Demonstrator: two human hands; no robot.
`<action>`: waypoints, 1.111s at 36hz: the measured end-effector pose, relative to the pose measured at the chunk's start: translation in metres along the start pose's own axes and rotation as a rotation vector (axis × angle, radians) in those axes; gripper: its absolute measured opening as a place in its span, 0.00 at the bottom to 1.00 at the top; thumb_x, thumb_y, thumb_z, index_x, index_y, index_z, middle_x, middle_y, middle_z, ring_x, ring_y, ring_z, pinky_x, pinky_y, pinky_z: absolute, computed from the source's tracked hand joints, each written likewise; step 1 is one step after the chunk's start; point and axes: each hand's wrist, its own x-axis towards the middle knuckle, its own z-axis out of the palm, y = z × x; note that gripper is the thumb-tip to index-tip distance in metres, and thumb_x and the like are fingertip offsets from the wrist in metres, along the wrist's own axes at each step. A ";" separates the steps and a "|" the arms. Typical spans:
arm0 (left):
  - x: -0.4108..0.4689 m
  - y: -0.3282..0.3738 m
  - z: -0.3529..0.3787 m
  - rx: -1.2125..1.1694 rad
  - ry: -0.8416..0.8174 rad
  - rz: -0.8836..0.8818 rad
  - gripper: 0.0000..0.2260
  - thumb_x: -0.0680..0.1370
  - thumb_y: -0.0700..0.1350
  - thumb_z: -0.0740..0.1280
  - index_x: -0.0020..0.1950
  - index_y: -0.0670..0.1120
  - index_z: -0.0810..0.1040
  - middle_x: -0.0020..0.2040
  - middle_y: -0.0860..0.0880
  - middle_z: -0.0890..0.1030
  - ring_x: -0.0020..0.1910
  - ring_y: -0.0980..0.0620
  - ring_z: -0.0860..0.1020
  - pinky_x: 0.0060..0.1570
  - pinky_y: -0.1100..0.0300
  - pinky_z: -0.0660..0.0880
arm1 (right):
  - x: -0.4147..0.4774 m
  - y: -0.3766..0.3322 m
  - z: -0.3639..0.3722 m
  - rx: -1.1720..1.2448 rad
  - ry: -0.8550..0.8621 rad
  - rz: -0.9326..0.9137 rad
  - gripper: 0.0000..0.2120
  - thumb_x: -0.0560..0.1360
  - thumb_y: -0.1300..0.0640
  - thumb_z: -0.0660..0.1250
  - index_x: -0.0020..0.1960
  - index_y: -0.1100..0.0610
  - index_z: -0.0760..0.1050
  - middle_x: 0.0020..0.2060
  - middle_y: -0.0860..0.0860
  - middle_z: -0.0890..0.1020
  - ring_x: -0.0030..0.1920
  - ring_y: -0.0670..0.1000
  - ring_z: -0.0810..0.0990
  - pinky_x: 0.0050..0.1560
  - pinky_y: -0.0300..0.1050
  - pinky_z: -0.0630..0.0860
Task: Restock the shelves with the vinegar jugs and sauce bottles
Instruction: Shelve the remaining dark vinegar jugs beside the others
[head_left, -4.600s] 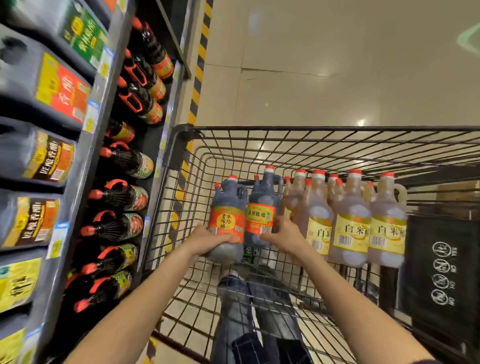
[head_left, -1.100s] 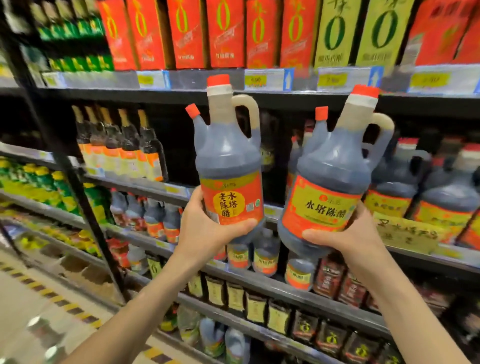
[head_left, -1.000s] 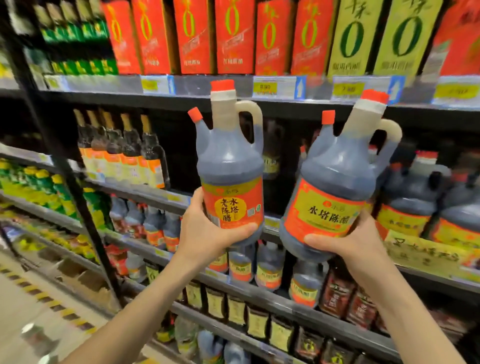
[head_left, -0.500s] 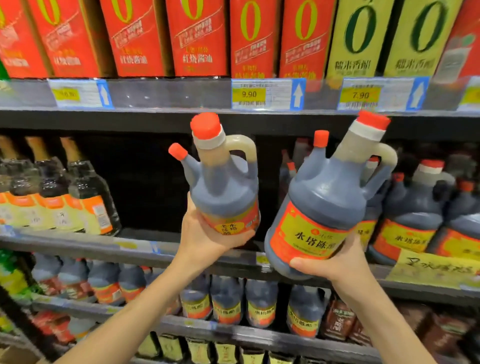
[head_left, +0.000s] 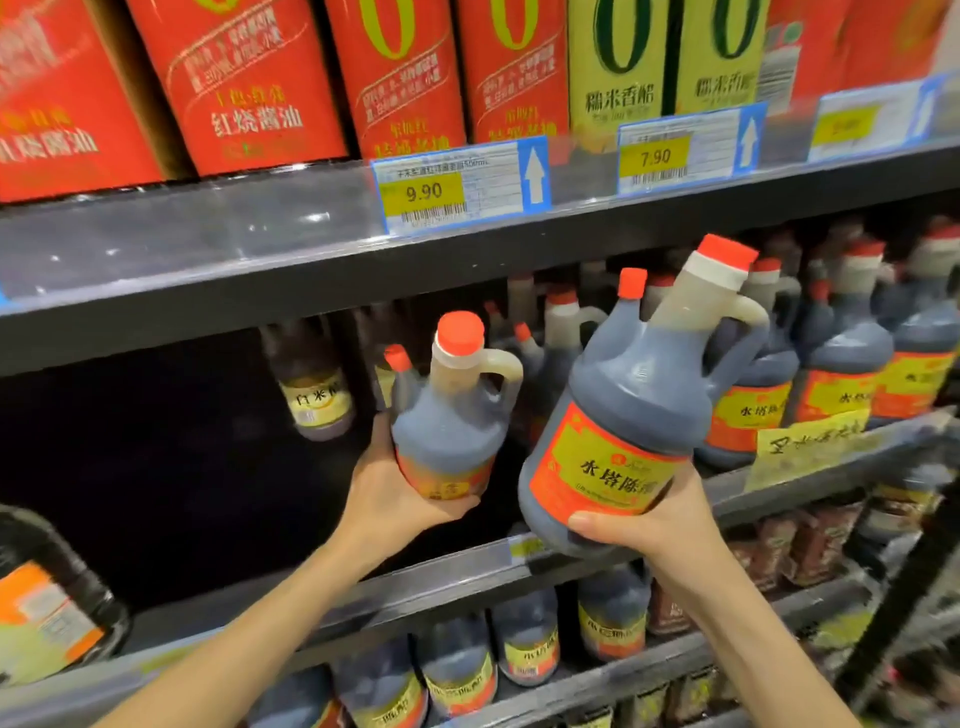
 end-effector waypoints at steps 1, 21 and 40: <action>0.001 -0.003 0.003 -0.005 -0.008 0.012 0.45 0.54 0.52 0.83 0.65 0.48 0.65 0.52 0.57 0.82 0.53 0.62 0.80 0.49 0.63 0.79 | -0.001 0.001 0.000 -0.002 0.006 0.002 0.29 0.52 0.70 0.76 0.52 0.62 0.76 0.40 0.52 0.86 0.42 0.49 0.85 0.38 0.38 0.79; 0.030 -0.030 0.016 -0.081 -0.191 -0.057 0.48 0.53 0.52 0.84 0.68 0.52 0.63 0.59 0.54 0.78 0.57 0.57 0.78 0.56 0.58 0.77 | -0.002 0.006 -0.009 -0.051 0.062 0.045 0.35 0.47 0.58 0.80 0.53 0.62 0.77 0.43 0.54 0.86 0.45 0.53 0.85 0.40 0.42 0.80; 0.047 0.006 -0.024 -0.322 -0.353 -0.165 0.36 0.55 0.50 0.82 0.60 0.55 0.72 0.56 0.56 0.81 0.55 0.61 0.80 0.58 0.60 0.76 | -0.001 0.004 -0.004 -0.047 0.052 0.077 0.50 0.41 0.44 0.85 0.56 0.65 0.74 0.44 0.57 0.85 0.46 0.55 0.84 0.41 0.45 0.80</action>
